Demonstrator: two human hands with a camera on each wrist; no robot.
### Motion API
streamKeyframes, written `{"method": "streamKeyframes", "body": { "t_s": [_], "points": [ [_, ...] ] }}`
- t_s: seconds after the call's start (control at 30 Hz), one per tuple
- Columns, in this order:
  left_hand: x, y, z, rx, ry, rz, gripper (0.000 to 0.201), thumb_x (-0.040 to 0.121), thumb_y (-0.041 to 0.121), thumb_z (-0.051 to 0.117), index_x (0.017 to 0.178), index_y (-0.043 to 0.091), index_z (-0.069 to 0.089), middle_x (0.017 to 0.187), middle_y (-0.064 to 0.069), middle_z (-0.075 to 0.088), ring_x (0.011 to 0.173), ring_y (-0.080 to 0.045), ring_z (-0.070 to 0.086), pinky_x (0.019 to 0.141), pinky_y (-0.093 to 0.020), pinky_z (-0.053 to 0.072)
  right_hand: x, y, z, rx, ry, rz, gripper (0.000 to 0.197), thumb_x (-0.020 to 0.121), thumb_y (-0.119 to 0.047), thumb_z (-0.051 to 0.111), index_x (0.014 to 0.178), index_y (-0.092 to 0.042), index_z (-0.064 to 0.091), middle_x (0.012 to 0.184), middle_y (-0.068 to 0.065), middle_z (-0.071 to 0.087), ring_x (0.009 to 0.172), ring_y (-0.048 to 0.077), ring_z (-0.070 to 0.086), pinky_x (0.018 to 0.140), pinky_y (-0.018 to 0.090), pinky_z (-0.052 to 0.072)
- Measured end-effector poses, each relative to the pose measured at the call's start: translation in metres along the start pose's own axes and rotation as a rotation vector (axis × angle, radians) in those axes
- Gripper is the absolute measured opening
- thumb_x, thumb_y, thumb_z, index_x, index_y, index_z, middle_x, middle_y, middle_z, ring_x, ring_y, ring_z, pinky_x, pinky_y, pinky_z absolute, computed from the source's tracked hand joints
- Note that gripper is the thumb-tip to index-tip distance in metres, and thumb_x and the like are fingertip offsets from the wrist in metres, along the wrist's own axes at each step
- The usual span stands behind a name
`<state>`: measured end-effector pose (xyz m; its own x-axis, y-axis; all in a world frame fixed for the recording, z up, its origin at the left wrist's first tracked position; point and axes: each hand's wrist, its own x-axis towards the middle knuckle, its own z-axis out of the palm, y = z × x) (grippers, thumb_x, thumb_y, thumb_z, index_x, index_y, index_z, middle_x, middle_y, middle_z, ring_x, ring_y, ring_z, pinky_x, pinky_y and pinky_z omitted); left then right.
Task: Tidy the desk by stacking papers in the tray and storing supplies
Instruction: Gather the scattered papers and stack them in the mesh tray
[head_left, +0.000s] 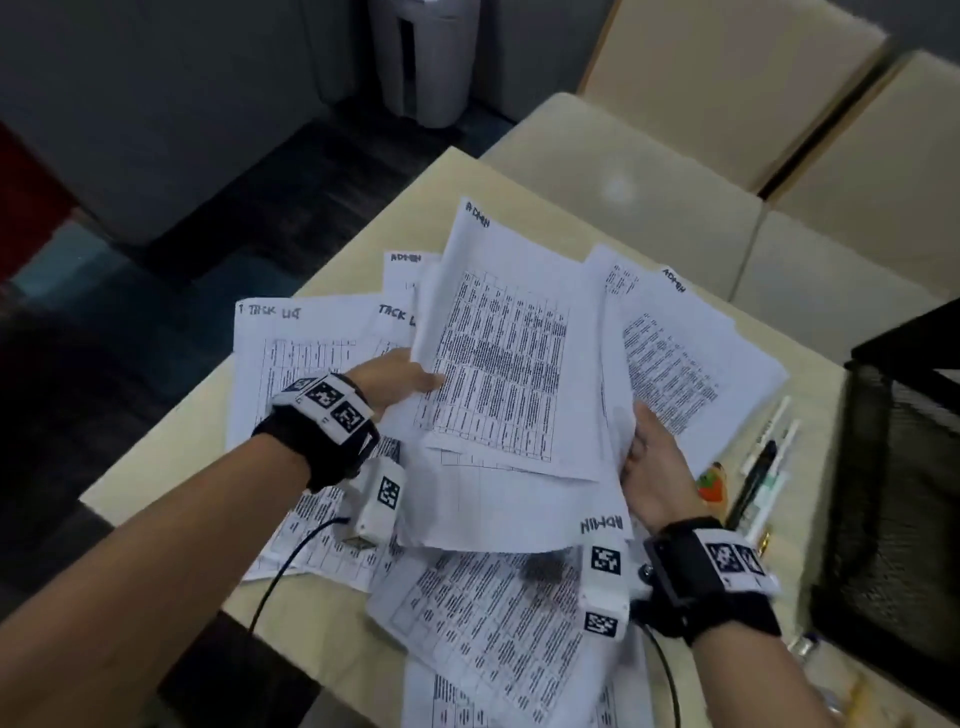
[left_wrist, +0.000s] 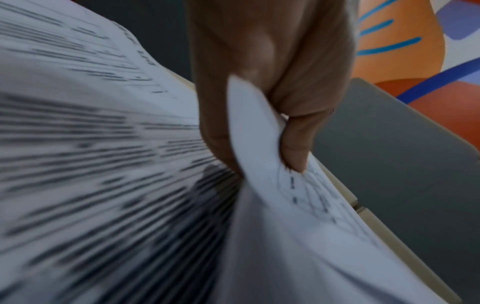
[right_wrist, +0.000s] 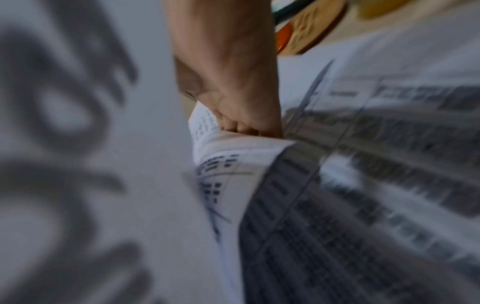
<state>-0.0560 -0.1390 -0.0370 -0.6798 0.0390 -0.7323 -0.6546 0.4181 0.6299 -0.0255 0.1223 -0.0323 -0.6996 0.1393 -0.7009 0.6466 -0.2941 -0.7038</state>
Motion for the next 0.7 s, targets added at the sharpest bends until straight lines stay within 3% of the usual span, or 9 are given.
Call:
{"method": "streamKeyframes", "body": {
  "t_s": [0.07,0.13,0.17,0.27,0.33,0.43,0.5,0.57,0.7],
  "points": [
    [-0.011,-0.014,0.011,0.026,-0.009,-0.023,0.054,0.095,0.031,0.051,0.127,-0.011,0.041,0.103,-0.02,0.058,0.093,-0.031,0.058,0.094,-0.05,0.049,0.0,0.01,-0.009,-0.212,0.127,-0.062,0.019,0.094,-0.018,0.051,0.102,-0.004,0.062,0.079,0.004,0.076,0.072,0.026,0.066,0.068,0.03,0.054],
    [-0.02,-0.022,0.015,0.076,0.102,-0.043,0.048,0.097,0.036,0.043,0.12,-0.006,0.041,0.097,-0.013,0.058,0.082,-0.023,0.057,0.074,-0.037,0.053,-0.01,0.016,-0.02,-0.348,0.208,-0.104,0.009,0.091,-0.012,0.056,0.091,-0.01,0.065,0.105,0.019,0.069,0.092,0.034,0.064,0.088,0.041,0.05],
    [-0.024,-0.026,0.015,0.078,0.16,-0.074,0.052,0.098,0.038,0.04,0.128,-0.005,0.04,0.101,-0.013,0.057,0.086,-0.023,0.057,0.074,-0.032,0.05,-0.019,0.019,-0.026,-0.38,0.237,-0.115,0.009,0.09,-0.012,0.057,0.091,-0.01,0.065,0.105,0.021,0.067,0.095,0.035,0.063,0.089,0.042,0.05],
    [-0.033,-0.037,0.009,0.114,0.17,-0.133,0.063,0.097,0.042,0.041,0.14,-0.003,0.032,0.119,-0.017,0.052,0.104,-0.028,0.052,0.092,-0.036,0.043,-0.048,0.033,-0.053,-0.484,0.387,-0.215,0.006,0.088,-0.011,0.056,0.087,-0.013,0.061,0.081,0.01,0.061,0.073,0.024,0.057,0.063,0.027,0.045],
    [-0.038,-0.039,0.015,0.158,0.129,-0.133,0.066,0.094,0.047,0.044,0.138,0.0,0.033,0.121,-0.014,0.052,0.102,-0.025,0.053,0.095,-0.037,0.045,-0.055,0.052,-0.064,-0.554,0.445,-0.266,0.011,0.083,-0.007,0.057,0.082,-0.016,0.063,0.087,0.01,0.066,0.072,0.023,0.058,0.07,0.032,0.052],
    [-0.047,-0.026,0.047,0.202,0.042,-0.085,0.062,0.093,0.046,0.046,0.136,0.002,0.035,0.121,-0.012,0.052,0.098,-0.021,0.053,0.095,-0.036,0.047,-0.057,0.07,-0.059,-0.593,0.478,-0.259,0.026,0.085,-0.01,0.049,0.109,-0.009,0.059,0.122,0.016,0.053,0.099,0.03,0.057,0.094,0.041,0.048],
    [-0.054,-0.011,0.078,0.197,-0.045,-0.043,0.055,0.095,0.038,0.047,0.133,-0.001,0.036,0.095,-0.004,0.051,0.077,-0.012,0.047,0.077,-0.024,0.047,-0.058,0.074,-0.05,-0.529,0.468,-0.219,0.041,0.091,-0.015,0.044,0.131,-0.005,0.041,0.137,0.015,0.039,0.118,0.032,0.046,0.105,0.043,0.038],
    [-0.063,0.001,0.108,0.254,-0.11,0.028,0.046,0.096,0.03,0.047,0.129,-0.001,0.039,0.084,0.001,0.046,0.065,-0.008,0.042,0.062,-0.017,0.044,-0.059,0.08,-0.044,-0.517,0.475,-0.219,0.05,0.094,-0.024,0.044,0.137,-0.005,0.029,0.144,0.014,0.033,0.13,0.032,0.036,0.11,0.044,0.031],
    [-0.081,0.01,0.144,0.498,-0.089,0.297,0.031,0.098,0.009,0.039,0.126,-0.002,0.048,0.104,-0.016,0.059,0.064,-0.014,0.047,0.051,-0.014,0.044,-0.061,0.083,-0.05,-0.691,0.522,-0.164,0.058,0.089,-0.026,0.055,0.134,-0.001,0.028,0.141,0.018,0.036,0.13,0.033,0.026,0.105,0.048,0.028]
  ]
}}
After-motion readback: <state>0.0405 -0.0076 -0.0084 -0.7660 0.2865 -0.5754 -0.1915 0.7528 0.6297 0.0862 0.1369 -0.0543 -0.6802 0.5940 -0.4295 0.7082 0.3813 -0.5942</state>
